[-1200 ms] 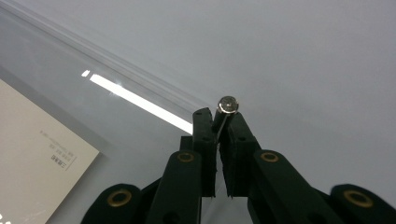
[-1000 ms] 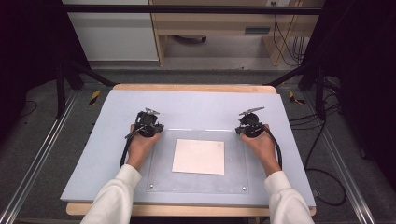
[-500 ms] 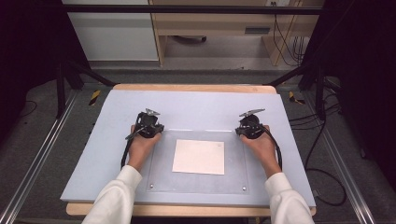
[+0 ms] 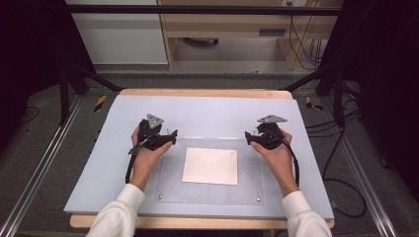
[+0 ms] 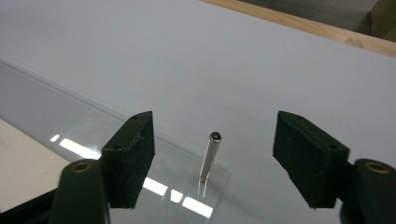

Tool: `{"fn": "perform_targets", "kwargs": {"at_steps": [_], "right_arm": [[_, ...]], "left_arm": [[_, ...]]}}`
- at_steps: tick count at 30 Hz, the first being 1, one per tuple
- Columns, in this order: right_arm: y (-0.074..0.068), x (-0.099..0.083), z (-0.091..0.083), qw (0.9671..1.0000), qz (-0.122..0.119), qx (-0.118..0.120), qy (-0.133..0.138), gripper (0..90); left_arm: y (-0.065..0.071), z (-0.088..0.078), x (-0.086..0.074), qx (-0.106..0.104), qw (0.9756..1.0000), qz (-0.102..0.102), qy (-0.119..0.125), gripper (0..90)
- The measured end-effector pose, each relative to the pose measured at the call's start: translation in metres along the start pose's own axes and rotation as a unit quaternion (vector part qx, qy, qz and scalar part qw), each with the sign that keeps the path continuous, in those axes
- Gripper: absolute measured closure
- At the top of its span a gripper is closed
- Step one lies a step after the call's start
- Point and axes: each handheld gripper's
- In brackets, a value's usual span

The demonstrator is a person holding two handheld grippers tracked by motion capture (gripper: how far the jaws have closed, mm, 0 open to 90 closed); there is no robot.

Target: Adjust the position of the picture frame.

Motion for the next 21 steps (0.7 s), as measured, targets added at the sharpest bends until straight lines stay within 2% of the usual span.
{"fn": "perform_targets", "kwargs": {"at_steps": [1, 2, 4, 7, 11, 13, 15, 16, 17, 18, 19, 21], "right_arm": [[-0.001, -0.001, 0.0, 1.0, 0.002, 0.002, 0.0, 24.4], [-0.001, -0.002, 0.001, 1.0, 0.002, 0.005, -0.003, 22.9], [-0.001, -0.004, 0.003, 0.9999, 0.003, 0.009, -0.013, 19.9], [-0.001, -0.006, 0.001, 0.9999, 0.007, 0.009, -0.01, 20.3], [-0.002, -0.007, -0.004, 0.9999, -0.008, -0.009, 0.006, 28.7], [-0.005, -0.009, -0.007, 0.9996, -0.018, -0.014, 0.015, 37.0], [-0.008, -0.011, -0.007, 0.9989, -0.033, -0.025, 0.019, 41.9], [-0.009, -0.011, -0.006, 0.9989, -0.035, -0.025, 0.017, 44.1], [-0.01, -0.012, -0.004, 0.9986, -0.038, -0.032, 0.017, 50.2], [-0.01, -0.012, -0.004, 0.9986, -0.038, -0.032, 0.017, 50.2], [-0.01, -0.012, -0.003, 0.9985, -0.038, -0.035, 0.02, 51.4], [-0.009, -0.012, 0.0, 0.9987, -0.034, -0.034, 0.018, 55.4]], "left_arm": [[0.0, 0.0, -0.001, -0.005, 1.0, 0.007, 0.0, 9.8], [0.0, 0.0, -0.001, -0.011, 0.9999, 0.005, 0.001, 7.7], [0.0, 0.0, -0.001, -0.01, 0.9999, 0.01, 0.0, 7.4], [0.001, -0.003, 0.0, -0.012, 0.9998, 0.01, 0.011, 8.4], [0.002, -0.009, 0.002, -0.005, 0.9996, 0.01, 0.027, 10.6], [0.003, -0.011, 0.0, -0.001, 0.9993, 0.007, 0.036, 14.5], [0.005, -0.011, -0.003, 0.004, 0.9994, 0.012, 0.034, 18.9], [0.006, -0.011, -0.005, 0.007, 0.9993, 0.011, 0.035, 22.6], [0.006, -0.01, -0.007, 0.011, 0.9991, 0.009, 0.039, 27.9], [0.005, -0.01, -0.008, 0.015, 0.9991, 0.009, 0.04, 27.9], [0.005, -0.009, -0.009, 0.016, 0.999, 0.005, 0.041, 31.9], [0.003, -0.008, -0.012, 0.012, 0.9991, -0.003, 0.041, 34.9]]}}
Point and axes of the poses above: each handheld gripper's, and its own axes: z roughly forward along the jaws, x roughly out of its top, y roughly to its right, and after that the axes turned 8 degrees about -y, right-handed
